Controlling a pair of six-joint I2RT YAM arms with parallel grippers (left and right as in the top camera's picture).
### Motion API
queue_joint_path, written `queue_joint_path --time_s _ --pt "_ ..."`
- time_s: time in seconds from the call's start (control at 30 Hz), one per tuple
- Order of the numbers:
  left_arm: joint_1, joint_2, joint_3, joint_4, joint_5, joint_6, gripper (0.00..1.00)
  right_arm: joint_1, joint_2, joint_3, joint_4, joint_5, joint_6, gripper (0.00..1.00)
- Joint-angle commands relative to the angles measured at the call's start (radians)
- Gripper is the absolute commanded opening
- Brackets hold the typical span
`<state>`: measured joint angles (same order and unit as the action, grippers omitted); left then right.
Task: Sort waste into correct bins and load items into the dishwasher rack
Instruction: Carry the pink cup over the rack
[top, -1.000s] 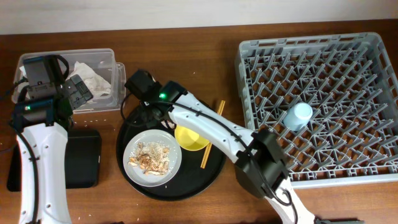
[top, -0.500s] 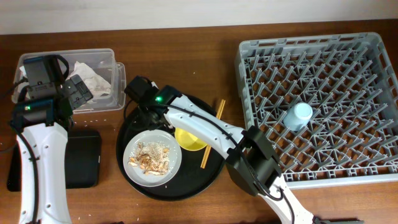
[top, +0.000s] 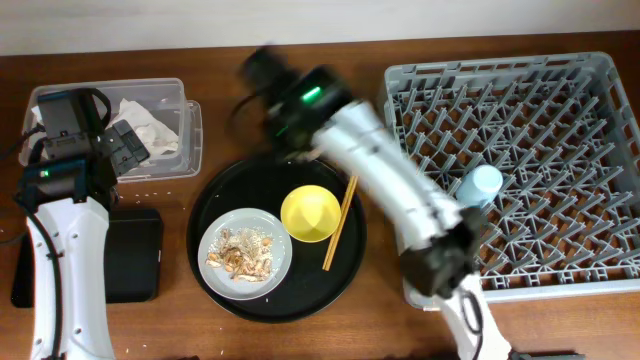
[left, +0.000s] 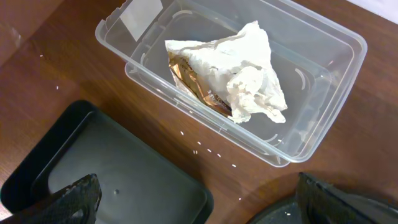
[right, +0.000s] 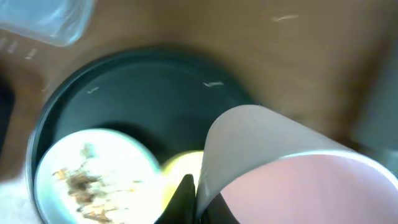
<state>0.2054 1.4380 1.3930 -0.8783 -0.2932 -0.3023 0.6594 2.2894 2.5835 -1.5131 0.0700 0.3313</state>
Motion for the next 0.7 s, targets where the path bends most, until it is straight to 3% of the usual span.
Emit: queue_joint_path --time_s 0.0,0.07,0.3,0.57,0.67 --pt "0.007 0.002 0.005 0.001 -0.01 0.005 0.99 -0.193 -0.099 0.092 -0.142 0.038 -0.025 0.04" --pt "0.007 0.002 0.005 0.001 -0.01 0.005 0.99 -0.353 -0.126 0.085 -0.186 -0.104 -0.169 0.04" --pt "0.007 0.002 0.005 0.001 -0.01 0.005 0.99 -0.636 -0.146 -0.026 -0.186 -0.677 -0.347 0.04" --pt "0.007 0.002 0.005 0.001 -0.01 0.005 0.99 -0.764 -0.279 -0.435 -0.186 -0.688 -0.52 0.04" --pt "0.007 0.002 0.005 0.001 -0.01 0.005 0.99 -0.856 -0.28 -0.454 -0.185 -0.742 -0.604 0.04"
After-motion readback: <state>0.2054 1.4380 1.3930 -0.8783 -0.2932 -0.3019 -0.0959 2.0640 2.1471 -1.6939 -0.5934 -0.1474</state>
